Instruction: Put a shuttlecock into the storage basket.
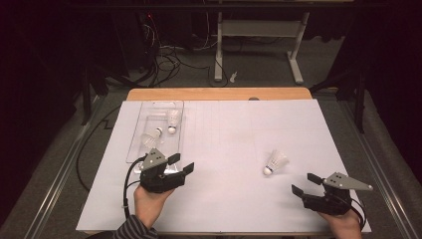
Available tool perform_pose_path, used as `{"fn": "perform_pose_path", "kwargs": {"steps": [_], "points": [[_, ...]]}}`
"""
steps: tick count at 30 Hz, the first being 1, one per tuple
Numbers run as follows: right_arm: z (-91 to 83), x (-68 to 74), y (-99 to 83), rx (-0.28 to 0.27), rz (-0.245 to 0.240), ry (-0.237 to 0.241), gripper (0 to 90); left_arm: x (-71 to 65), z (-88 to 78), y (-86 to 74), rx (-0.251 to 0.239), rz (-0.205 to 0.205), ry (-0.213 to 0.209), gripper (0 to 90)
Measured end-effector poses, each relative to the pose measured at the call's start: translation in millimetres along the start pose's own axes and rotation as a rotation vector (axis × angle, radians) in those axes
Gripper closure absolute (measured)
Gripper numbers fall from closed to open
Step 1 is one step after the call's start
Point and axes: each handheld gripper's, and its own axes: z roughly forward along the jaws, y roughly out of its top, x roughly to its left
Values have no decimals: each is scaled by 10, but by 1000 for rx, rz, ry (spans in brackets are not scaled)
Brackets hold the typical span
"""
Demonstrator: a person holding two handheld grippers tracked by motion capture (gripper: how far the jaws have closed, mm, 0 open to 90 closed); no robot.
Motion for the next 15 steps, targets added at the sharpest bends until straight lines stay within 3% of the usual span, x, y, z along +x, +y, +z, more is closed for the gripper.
{"fn": "perform_pose_path", "kwargs": {"steps": [15], "points": [[1, 1, -1, 1, 0, 1, 265, -41, 101, 51, 8, 17, -20, 388]]}}
